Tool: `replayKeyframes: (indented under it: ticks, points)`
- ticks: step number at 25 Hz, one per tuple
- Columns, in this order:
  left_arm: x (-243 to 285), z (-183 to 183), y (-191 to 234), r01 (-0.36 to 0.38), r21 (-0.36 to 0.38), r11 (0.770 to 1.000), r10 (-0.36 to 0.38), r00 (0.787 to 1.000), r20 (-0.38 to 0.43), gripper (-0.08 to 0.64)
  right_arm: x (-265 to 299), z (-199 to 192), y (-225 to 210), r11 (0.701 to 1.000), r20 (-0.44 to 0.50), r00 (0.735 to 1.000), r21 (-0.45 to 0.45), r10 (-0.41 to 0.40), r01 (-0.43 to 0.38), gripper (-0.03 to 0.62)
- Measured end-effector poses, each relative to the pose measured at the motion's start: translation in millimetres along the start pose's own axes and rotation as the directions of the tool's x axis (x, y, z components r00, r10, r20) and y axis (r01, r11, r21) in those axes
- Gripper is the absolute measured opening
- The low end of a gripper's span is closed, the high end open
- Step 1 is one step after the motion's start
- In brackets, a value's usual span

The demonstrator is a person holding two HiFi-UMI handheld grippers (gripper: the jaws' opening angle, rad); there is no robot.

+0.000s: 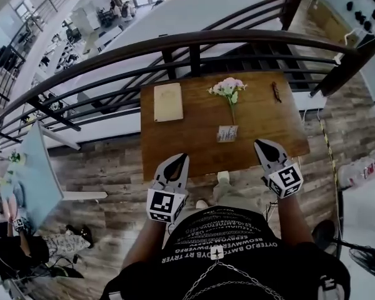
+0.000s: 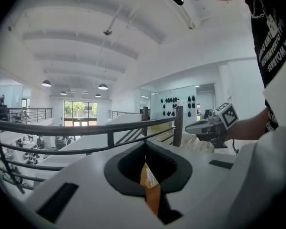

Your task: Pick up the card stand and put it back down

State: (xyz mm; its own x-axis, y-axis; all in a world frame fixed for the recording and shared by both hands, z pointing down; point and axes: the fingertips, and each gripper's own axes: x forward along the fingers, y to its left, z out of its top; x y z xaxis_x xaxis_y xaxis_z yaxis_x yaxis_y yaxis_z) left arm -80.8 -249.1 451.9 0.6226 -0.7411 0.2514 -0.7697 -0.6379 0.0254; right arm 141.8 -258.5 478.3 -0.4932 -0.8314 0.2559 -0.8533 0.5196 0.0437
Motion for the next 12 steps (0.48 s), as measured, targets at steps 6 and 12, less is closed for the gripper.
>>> replayKeyframes:
  ticks: [6, 12]
  points:
    - [-11, -14, 5, -0.02, -0.029, 0.999, 0.02, 1.0, 0.014, 0.028, -8, 9, 11, 1.0, -0.011, 1.0, -0.018, 0.003, -0.003, 0.014]
    - [-1, -12, -7, -0.042, -0.032, 0.999, 0.042, 0.999, 0.008, 0.028, -23, 16, -1, 1.0, -0.006, 1.0, -0.022, 0.014, -0.014, 0.014]
